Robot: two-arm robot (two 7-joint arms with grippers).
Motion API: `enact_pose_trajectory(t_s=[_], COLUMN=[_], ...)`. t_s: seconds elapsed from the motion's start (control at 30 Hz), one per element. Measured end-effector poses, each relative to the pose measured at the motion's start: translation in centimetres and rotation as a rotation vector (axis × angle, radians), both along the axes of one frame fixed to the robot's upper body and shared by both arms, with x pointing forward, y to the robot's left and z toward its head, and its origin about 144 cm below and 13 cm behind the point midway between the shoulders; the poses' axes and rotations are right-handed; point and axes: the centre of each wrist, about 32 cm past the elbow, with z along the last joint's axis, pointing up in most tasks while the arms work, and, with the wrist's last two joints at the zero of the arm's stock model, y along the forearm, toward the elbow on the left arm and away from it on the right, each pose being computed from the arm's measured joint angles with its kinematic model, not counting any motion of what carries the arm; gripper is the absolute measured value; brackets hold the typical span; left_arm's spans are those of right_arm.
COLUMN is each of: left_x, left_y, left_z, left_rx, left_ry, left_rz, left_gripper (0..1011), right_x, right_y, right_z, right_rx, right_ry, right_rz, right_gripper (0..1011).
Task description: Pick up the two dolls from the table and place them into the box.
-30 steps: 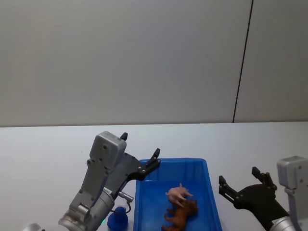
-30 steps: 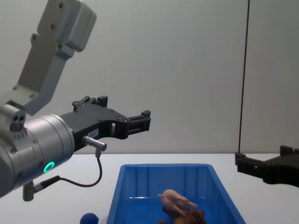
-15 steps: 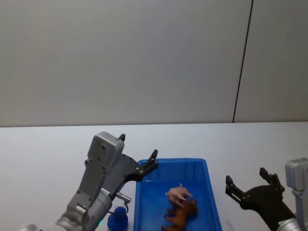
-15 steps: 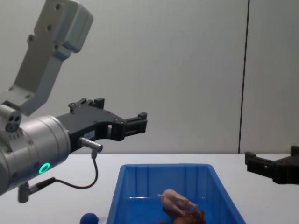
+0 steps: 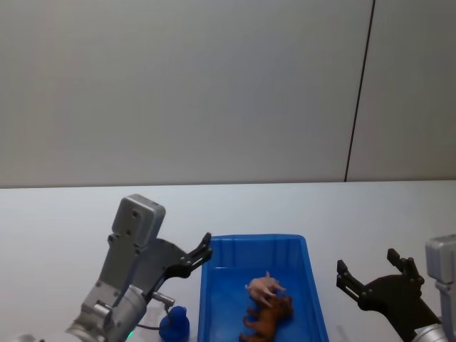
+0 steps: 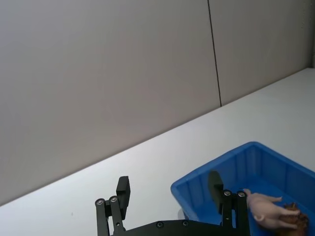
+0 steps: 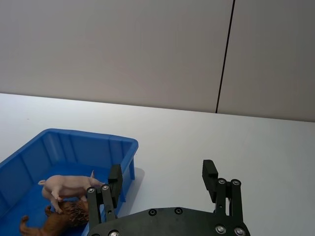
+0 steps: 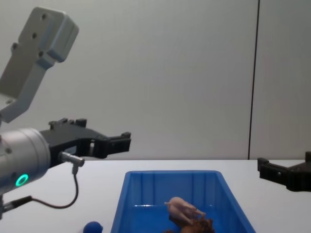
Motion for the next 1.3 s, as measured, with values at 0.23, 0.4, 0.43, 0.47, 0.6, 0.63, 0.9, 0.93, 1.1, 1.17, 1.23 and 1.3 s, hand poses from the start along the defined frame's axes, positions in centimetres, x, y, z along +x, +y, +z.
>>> enact_pose_trajectory(t_s=[0.23,0.4,0.43,0.47,0.6,0.63,0.9,0.93,1.1,1.17,1.23,1.3], left_x=[-0.3,-0.5,-0.5,-0.5,-0.6,-0.6,-0.6,-0.6,-0.6,-0.6,-0.6,-0.6], left_y=[0.6,1.1,1.2,1.3,1.6,1.8,2.5,2.6,3.0,3.2,3.3,3.4], left_z=[0.1,0.0,0.0,-0.1,-0.2,-0.2,-0.6,-0.6,-0.9,-1.0,-1.0,-1.1], left_rx=[0.018,0.044,0.048,0.052,0.073,0.081,0.117,0.120,0.135,0.139,0.141,0.143], left_ry=[0.072,0.120,0.127,0.132,0.163,0.175,0.229,0.235,0.265,0.276,0.283,0.292], left_rz=[0.038,0.057,0.060,0.061,0.062,0.060,0.049,0.047,0.039,0.034,0.030,0.024], left_gripper=[1001,1001,1001,1001,1001,1001,1001,1001,1001,1001,1001,1001], right_x=[0.0,0.0,0.0,0.0,0.0,0.0,0.0,-0.1,-0.1,-0.1,-0.1,-0.1], right_y=[0.0,-0.1,-0.1,-0.1,-0.1,-0.1,-0.1,-0.1,-0.1,-0.1,-0.1,-0.1], right_z=[0.0,0.0,0.0,0.0,0.0,0.0,0.0,0.0,0.0,0.0,0.0,0.0], right_rx=[0.000,0.001,0.001,0.001,0.000,0.000,0.000,0.000,0.000,0.000,0.000,0.000], right_ry=[-0.001,-0.001,-0.001,-0.001,-0.001,-0.001,-0.001,-0.001,-0.001,-0.001,-0.001,-0.001], right_rz=[-0.002,-0.003,-0.003,-0.003,-0.003,-0.003,-0.004,-0.004,-0.004,-0.004,-0.004,-0.004], right_gripper=[1001,1001,1001,1001,1001,1001,1001,1001,1001,1001,1001,1001])
